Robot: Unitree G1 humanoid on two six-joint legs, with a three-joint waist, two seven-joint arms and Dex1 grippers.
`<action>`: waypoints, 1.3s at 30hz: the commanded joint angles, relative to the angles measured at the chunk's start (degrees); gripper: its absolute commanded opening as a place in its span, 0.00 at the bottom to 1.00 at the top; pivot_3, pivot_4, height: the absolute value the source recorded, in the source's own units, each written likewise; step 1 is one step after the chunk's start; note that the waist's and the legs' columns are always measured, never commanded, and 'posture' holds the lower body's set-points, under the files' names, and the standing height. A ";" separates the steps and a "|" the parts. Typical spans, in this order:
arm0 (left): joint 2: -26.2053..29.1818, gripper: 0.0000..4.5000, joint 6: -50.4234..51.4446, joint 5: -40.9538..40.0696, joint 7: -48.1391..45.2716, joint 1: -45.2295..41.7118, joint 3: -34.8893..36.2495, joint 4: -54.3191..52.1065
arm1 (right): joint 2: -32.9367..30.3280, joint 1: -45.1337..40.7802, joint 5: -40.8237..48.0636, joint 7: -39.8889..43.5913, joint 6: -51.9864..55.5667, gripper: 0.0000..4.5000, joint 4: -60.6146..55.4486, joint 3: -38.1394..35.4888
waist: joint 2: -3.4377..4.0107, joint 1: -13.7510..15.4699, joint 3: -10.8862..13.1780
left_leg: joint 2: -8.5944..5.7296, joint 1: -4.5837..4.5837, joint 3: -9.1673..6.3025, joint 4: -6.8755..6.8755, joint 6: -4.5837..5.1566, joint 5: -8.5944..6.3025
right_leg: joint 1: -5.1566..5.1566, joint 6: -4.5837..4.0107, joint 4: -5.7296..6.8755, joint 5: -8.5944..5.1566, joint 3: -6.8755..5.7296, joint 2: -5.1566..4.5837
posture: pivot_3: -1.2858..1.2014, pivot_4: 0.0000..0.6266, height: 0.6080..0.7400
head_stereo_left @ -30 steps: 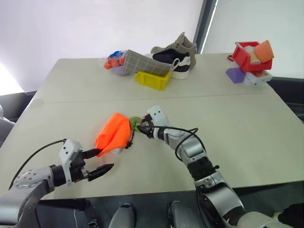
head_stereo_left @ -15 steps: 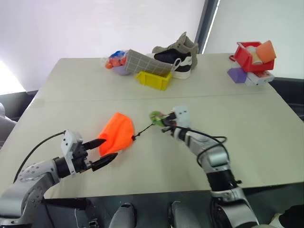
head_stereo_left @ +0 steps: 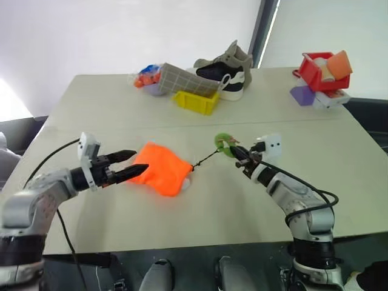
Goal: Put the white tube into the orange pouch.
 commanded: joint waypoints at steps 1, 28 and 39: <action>-1.55 1.00 -4.08 3.98 -3.66 -5.64 -5.10 2.66 | -0.37 -0.53 2.38 1.03 -1.38 0.01 -3.63 -0.04 | -0.04 -0.02 -0.02 | 0.00 0.00 0.00 0.00 0.00 0.00 | 0.01 0.01 0.00 0.00 0.00 0.00 | 0.52 0.24 1.00; -17.67 1.00 -18.73 23.29 -9.33 -23.26 -21.20 20.58 | -2.23 -1.03 19.19 2.99 -3.25 0.01 -11.86 -4.17 | -0.04 -0.10 -0.01 | 0.01 0.03 0.00 0.03 0.03 0.01 | 0.05 0.14 0.07 -0.02 0.00 0.05 | 0.52 0.24 1.00; -18.69 0.69 -19.14 23.71 -11.59 -23.64 -21.03 21.08 | -2.98 -0.48 19.53 2.31 -3.97 0.00 -11.63 -3.05 | -0.04 -0.08 -0.01 | 0.00 0.03 0.00 0.05 0.03 0.02 | 0.07 0.18 0.07 0.03 0.00 0.05 | 0.52 0.24 1.00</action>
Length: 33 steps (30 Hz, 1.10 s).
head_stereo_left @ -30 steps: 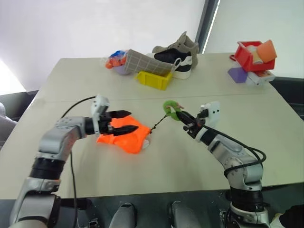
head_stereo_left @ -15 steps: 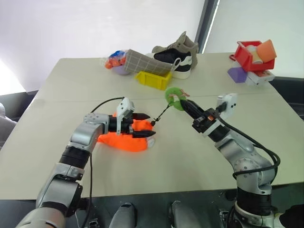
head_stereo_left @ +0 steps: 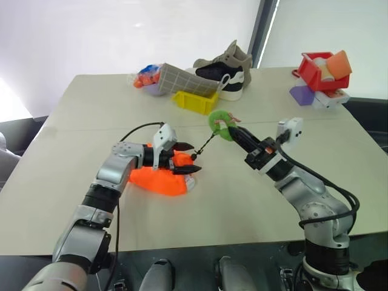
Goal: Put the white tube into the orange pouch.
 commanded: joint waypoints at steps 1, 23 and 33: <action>-0.01 0.58 -0.19 -0.36 -1.43 -1.48 0.22 -0.35 | -0.29 -0.18 1.12 -0.21 -1.53 0.00 -2.46 0.09 | 0.00 -0.03 0.00 | 0.00 0.00 0.00 0.00 0.00 0.00 | 0.00 0.00 0.00 0.00 0.00 0.00 | 0.52 0.24 1.00; 6.81 0.05 -4.29 6.87 -5.64 4.69 -4.91 -5.08 | -1.94 -7.63 -15.64 -14.63 -12.27 0.00 13.18 -4.10 | 0.01 -0.10 0.00 | 0.00 0.02 0.00 0.01 0.01 0.01 | 0.00 -0.13 0.04 0.12 0.00 0.00 | 0.52 0.24 1.00; 11.41 0.05 -1.51 6.07 -4.93 10.25 -4.28 -11.66 | -2.28 -8.56 -20.28 -16.78 -13.62 0.00 17.83 -3.29 | 0.02 -0.22 -0.01 | 0.00 0.04 0.00 0.01 0.01 0.01 | 0.01 -0.23 0.09 0.06 0.01 0.00 | 0.52 0.24 1.00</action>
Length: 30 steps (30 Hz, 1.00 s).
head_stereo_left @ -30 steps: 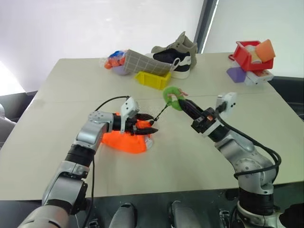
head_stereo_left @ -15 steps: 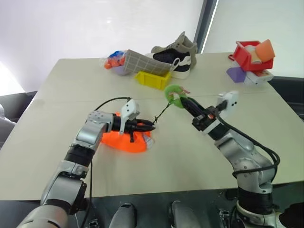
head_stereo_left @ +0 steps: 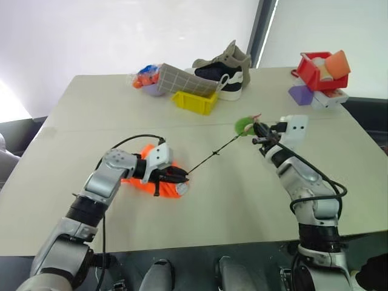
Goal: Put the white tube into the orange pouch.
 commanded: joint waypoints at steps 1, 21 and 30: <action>2.84 0.05 1.53 0.68 -0.36 2.26 0.28 -0.70 | -1.22 -2.14 -2.13 -2.85 -2.88 0.00 -0.53 -3.65 | 0.00 0.01 0.00 | 0.00 0.01 0.00 0.00 0.00 0.00 | 0.00 0.00 0.00 0.00 0.00 0.00 | 0.52 0.24 1.00; 3.00 1.00 19.13 -17.99 11.67 7.91 20.54 -13.45 | -7.47 5.47 -3.67 10.11 1.30 0.99 -3.63 4.38 | 0.00 -0.02 0.00 | 0.00 0.05 0.00 0.03 0.01 0.00 | 0.04 0.03 0.03 -0.01 0.00 0.00 | 0.52 0.24 1.00; 3.52 1.00 13.17 -15.03 25.95 22.46 34.37 -16.66 | -13.89 15.14 1.58 25.88 -6.15 0.99 -2.07 -0.53 | -0.01 0.11 0.00 | 0.00 0.07 0.00 0.05 0.00 0.00 | 0.14 0.08 -0.06 -0.06 0.00 -0.02 | 0.52 0.24 1.00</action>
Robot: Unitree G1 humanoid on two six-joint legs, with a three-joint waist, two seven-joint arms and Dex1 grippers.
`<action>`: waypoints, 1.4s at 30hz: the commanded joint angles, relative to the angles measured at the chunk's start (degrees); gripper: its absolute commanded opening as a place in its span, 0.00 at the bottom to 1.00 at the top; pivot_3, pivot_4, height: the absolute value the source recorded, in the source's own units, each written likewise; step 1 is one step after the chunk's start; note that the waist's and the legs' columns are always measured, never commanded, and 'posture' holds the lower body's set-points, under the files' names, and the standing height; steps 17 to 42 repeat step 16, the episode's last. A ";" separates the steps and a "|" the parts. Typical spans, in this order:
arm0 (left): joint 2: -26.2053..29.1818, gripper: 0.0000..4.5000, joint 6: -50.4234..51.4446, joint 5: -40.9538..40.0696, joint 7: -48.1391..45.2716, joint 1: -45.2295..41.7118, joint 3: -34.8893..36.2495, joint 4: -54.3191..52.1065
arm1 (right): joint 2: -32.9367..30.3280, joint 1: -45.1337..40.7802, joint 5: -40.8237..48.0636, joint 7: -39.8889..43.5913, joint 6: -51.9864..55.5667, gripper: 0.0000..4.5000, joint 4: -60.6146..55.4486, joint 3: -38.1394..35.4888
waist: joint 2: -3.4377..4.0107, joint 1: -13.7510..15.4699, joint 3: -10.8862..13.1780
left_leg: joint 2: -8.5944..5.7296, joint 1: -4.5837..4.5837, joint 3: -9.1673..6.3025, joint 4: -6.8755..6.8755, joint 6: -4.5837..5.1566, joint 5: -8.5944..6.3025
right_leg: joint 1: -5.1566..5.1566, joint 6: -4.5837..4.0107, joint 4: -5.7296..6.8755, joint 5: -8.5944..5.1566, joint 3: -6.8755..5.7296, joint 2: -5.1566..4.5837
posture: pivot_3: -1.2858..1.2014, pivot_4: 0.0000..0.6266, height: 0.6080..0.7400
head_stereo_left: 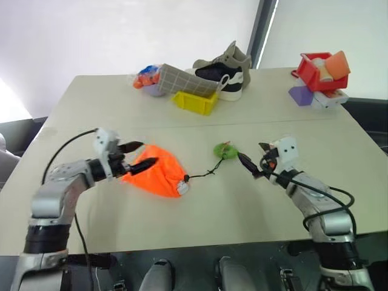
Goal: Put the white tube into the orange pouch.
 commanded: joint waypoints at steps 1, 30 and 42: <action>0.88 1.00 -2.87 1.43 4.46 5.52 5.26 -3.33 | -2.11 2.51 4.11 6.35 -2.27 0.99 -0.94 -3.95 | 0.00 0.00 0.00 | 0.00 0.00 0.00 0.00 0.00 0.00 | 0.00 0.00 0.00 0.00 0.00 0.00 | 0.52 0.24 1.00; -3.84 1.00 -9.32 2.83 15.11 19.32 10.48 -4.59 | -3.29 4.24 5.27 12.55 -5.13 0.99 5.05 -6.41 | -0.02 0.42 -0.01 | 0.00 -0.12 0.07 0.60 -0.06 -0.04 | 0.20 0.02 -0.10 -0.07 -0.01 -0.15 | 0.52 0.24 1.00; -3.84 1.00 -9.32 2.83 15.11 19.32 10.48 -4.59 | -3.29 4.24 5.27 12.55 -5.13 0.99 5.05 -6.41 | -0.02 0.42 -0.01 | 0.00 -0.12 0.07 0.60 -0.06 -0.04 | 0.20 0.02 -0.10 -0.07 -0.01 -0.15 | 0.52 0.24 1.00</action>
